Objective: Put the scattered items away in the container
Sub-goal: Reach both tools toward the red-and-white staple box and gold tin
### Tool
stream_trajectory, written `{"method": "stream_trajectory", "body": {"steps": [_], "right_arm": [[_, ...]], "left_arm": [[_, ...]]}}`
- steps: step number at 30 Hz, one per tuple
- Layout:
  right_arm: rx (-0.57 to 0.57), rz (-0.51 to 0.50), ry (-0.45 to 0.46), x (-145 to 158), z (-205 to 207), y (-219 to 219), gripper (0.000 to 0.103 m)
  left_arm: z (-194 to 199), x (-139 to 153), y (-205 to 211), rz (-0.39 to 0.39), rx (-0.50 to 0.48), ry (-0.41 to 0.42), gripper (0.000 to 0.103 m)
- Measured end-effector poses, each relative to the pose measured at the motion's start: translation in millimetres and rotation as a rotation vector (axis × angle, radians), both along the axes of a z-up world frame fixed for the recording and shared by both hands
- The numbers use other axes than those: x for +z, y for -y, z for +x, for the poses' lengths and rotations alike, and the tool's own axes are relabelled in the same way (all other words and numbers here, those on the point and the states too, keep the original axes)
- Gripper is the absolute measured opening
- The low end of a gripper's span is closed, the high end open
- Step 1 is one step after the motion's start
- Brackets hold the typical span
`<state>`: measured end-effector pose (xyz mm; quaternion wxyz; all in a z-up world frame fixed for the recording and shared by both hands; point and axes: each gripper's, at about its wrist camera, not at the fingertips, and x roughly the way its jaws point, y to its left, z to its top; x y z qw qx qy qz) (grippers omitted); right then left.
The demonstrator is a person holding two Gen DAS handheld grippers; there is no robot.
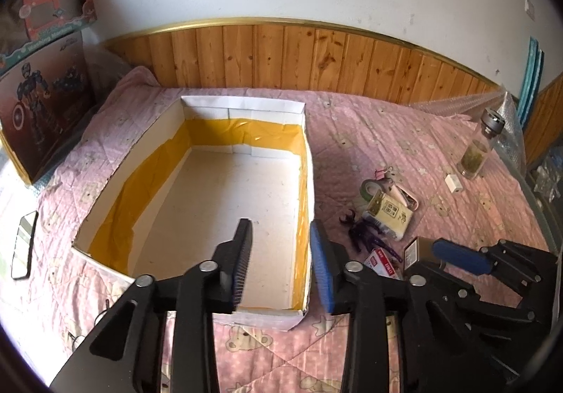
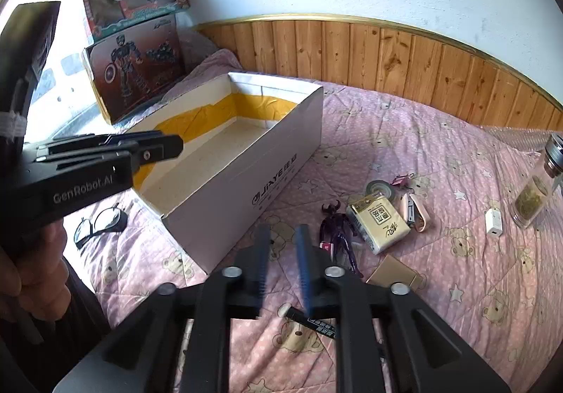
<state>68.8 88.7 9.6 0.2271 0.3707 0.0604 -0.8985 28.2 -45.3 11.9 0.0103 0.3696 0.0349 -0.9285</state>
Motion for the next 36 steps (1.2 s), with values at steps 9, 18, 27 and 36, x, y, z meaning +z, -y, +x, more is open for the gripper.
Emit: {"method": "stream_trajectory", "body": {"steps": [9, 18, 27, 36], "right_arm": [[-0.059, -0.019, 0.039, -1.6, -5.9, -25.1, 0.062], [-0.096, -0.026, 0.08, -15.0, -11.8, -43.4, 0.063], [-0.128, -0.043, 0.115, -28.4, -20.7, -56.9, 0.063], [-0.18, -0.047, 0.183, -53.9, -35.3, -80.7, 0.067]], "left_arm": [[3.8, 3.1, -13.0, -0.009, -0.052, -0.011, 0.045], [5.3, 7.1, -30.6, 0.02, -0.131, -0.022, 0.046], [-0.2, -4.2, -64.0, 0.076, -0.257, 0.03, 0.048], [-20.1, -39.5, -83.0, 0.143, -0.287, 0.16, 0.048]]}}
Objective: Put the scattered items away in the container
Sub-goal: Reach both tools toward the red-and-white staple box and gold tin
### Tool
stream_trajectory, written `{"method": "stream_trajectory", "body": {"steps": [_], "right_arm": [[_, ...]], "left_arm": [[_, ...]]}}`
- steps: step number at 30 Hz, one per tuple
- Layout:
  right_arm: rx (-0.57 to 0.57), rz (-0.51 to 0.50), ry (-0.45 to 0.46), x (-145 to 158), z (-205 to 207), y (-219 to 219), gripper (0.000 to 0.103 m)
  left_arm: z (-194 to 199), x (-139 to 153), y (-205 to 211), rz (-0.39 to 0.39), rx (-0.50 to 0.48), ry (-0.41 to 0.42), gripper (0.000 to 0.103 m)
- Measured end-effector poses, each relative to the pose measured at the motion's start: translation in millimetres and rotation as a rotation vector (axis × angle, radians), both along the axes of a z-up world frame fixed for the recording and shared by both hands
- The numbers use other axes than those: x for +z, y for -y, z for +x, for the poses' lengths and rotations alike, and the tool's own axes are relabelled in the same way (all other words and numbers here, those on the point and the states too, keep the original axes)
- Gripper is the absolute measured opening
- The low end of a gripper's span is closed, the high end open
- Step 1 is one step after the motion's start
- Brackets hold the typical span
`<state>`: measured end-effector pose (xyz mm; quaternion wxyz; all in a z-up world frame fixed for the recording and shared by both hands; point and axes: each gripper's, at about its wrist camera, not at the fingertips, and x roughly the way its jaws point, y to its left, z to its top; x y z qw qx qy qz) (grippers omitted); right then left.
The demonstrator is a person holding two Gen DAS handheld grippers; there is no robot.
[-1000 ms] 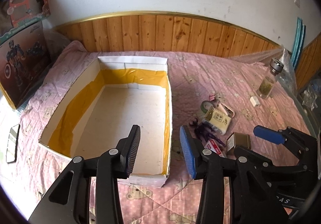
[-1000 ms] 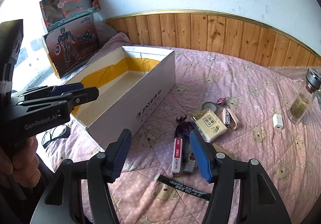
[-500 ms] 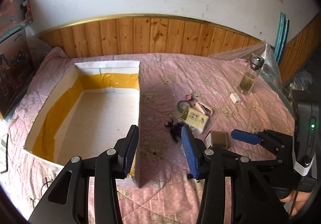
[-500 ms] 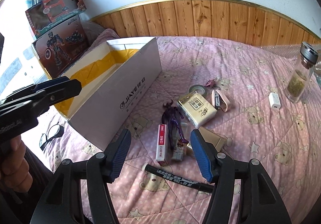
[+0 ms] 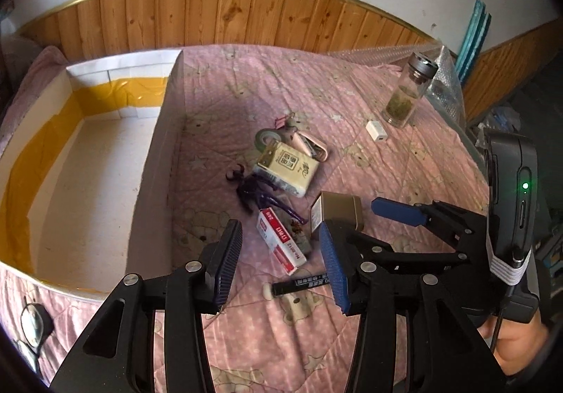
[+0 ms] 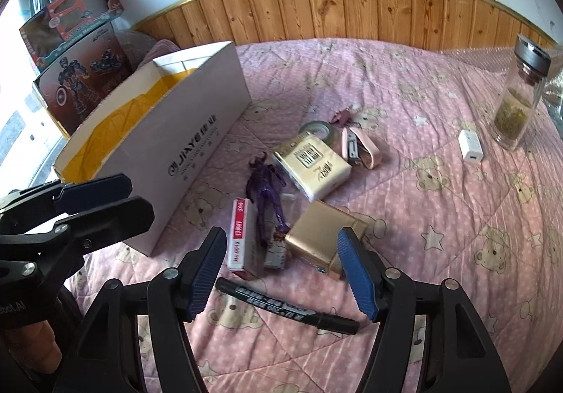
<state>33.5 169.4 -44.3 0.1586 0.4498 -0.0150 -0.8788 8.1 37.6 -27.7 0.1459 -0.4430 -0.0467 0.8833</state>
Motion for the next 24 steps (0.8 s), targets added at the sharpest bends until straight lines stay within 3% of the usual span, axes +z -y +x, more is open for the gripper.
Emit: {"method": "stream_trajectory", "body": {"steps": [11, 16, 20, 24], "right_arm": [[-0.084, -0.028, 0.095, -32.9, -20.5, -37.8, 0.067], [-0.085, -0.105, 0.112, -38.5, -34.1, -33.4, 0.067], [-0.092, -0.124, 0.129, -52.1, -45.1, -24.7, 0.075], [-0.102, -0.12, 0.152, -52.3, -49.4, -33.1, 0.075]], "left_arm": [[-28.4, -42.3, -2.3, -0.006, 0.04, 0.119, 0.048], [-40.2, -53.9, 3.5, 0.04, 0.085, 0.156, 0.048], [-51.4, -64.9, 1.0, 0.072, 0.097, 0.161, 0.048], [-63.1, -75.2, 5.6, 0.132, 0.132, 0.193, 0.05]]}}
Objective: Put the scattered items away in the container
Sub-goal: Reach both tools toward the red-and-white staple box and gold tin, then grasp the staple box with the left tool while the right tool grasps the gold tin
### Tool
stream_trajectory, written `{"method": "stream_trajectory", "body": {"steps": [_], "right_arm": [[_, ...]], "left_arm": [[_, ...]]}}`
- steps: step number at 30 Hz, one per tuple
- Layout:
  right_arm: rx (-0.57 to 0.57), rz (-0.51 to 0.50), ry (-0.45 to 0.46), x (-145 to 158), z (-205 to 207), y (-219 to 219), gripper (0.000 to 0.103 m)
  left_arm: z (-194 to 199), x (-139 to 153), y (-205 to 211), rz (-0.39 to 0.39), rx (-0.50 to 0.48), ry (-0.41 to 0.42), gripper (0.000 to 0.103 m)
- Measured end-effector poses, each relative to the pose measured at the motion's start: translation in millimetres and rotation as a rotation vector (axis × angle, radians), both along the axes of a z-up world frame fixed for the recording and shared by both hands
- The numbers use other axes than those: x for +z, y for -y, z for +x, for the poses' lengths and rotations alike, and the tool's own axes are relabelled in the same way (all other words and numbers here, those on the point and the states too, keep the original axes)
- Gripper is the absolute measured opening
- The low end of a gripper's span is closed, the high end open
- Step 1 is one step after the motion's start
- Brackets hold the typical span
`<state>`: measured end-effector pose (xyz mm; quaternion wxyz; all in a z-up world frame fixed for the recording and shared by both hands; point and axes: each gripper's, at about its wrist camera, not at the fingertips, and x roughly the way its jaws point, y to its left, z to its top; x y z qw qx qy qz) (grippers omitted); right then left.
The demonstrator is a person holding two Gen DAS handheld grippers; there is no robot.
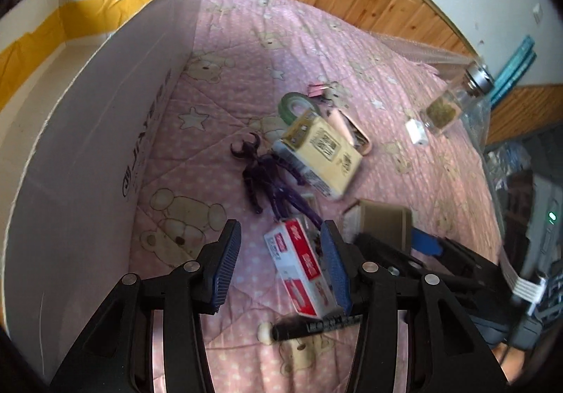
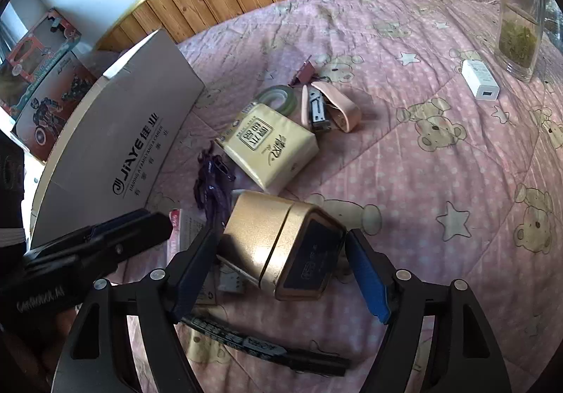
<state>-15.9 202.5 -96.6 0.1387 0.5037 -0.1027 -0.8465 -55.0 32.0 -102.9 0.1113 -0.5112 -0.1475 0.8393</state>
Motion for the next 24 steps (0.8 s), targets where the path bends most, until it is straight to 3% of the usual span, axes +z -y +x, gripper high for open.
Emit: {"method": "stream_trajectory", "body": {"steps": [6, 10, 13, 18, 24], "right_arm": [[-0.005, 0.137, -0.04, 14.7, 3.8, -7.3, 0.075], [-0.009, 0.084, -0.012, 12.1, 2.1, -10.7, 0.075], [-0.005, 0.019, 0.019, 3.7, 0.3, -9.1, 0.075], [-0.045, 0.001, 0.04, -9.3, -6.0, -8.3, 0.075], [-0.074, 0.011, 0.015, -2.7, -5.3, -12.5, 0.059]], "left_arm": [[5.4, -8.5, -10.1, -0.017, -0.034, 0.045, 0.05], [10.7, -21.5, -20.6, -0.094, -0.075, 0.067, 0.05], [10.0, -27.5, -19.3, -0.102, -0.074, 0.075, 0.05], [9.1, -27.8, -19.2, -0.114, -0.082, 0.043, 0.039], [12.9, -18.1, -18.3, -0.103, -0.073, 0.003, 0.036]]}}
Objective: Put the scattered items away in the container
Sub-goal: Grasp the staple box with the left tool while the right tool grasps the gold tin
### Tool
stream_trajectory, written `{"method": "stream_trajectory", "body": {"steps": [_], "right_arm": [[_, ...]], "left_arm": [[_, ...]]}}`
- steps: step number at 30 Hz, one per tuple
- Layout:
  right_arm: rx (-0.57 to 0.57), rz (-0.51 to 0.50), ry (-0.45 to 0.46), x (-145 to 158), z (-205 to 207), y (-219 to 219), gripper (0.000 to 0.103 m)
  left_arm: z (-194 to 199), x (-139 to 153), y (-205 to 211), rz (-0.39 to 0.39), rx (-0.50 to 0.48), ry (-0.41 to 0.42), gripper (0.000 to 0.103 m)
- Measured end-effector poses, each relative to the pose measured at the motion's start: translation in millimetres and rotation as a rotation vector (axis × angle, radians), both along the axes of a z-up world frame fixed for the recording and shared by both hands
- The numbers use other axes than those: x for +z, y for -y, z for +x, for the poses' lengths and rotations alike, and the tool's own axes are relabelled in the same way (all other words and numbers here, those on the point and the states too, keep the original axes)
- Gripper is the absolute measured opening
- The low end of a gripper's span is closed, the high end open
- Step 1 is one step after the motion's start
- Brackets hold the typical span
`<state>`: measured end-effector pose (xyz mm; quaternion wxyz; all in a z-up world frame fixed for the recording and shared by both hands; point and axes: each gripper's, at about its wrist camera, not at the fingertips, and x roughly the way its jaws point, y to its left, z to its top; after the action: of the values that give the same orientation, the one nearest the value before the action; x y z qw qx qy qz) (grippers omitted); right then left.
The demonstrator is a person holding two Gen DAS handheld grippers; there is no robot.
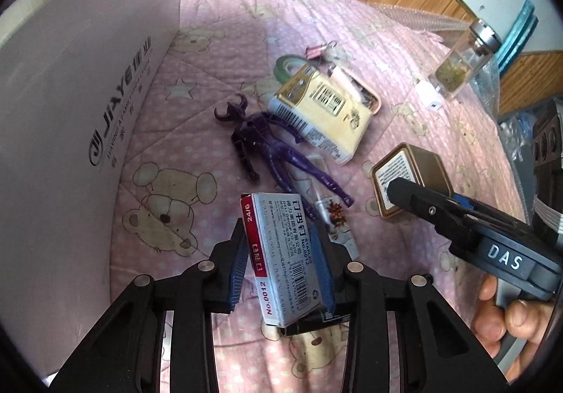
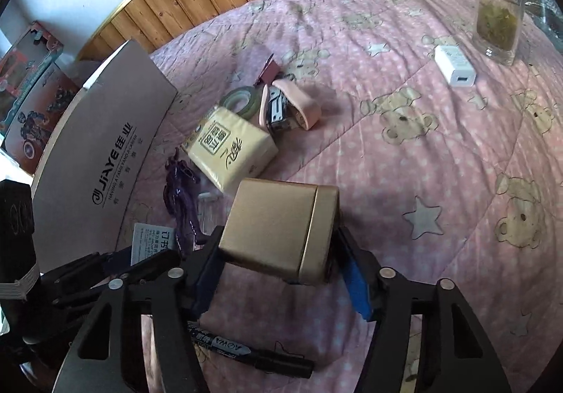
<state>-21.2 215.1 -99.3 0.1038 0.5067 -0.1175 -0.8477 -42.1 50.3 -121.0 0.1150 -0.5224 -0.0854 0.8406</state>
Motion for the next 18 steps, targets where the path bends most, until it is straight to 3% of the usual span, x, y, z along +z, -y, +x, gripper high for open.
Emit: {"method": "stream_trajectory", "body": {"steps": [8, 18], "right_arm": [[-0.009, 0.046, -0.014, 4.2, 4.5, 1.1, 0.056], [-0.018, -0.017, -0.062, 22.0, 8.6, -18.9, 0.053]], "left_arm": [[6.0, 8.0, -11.1, -0.117, -0.024, -0.059, 0.036], [13.0, 31.4, -4.2, -0.099, -0.013, -0.121, 0.036]]}}
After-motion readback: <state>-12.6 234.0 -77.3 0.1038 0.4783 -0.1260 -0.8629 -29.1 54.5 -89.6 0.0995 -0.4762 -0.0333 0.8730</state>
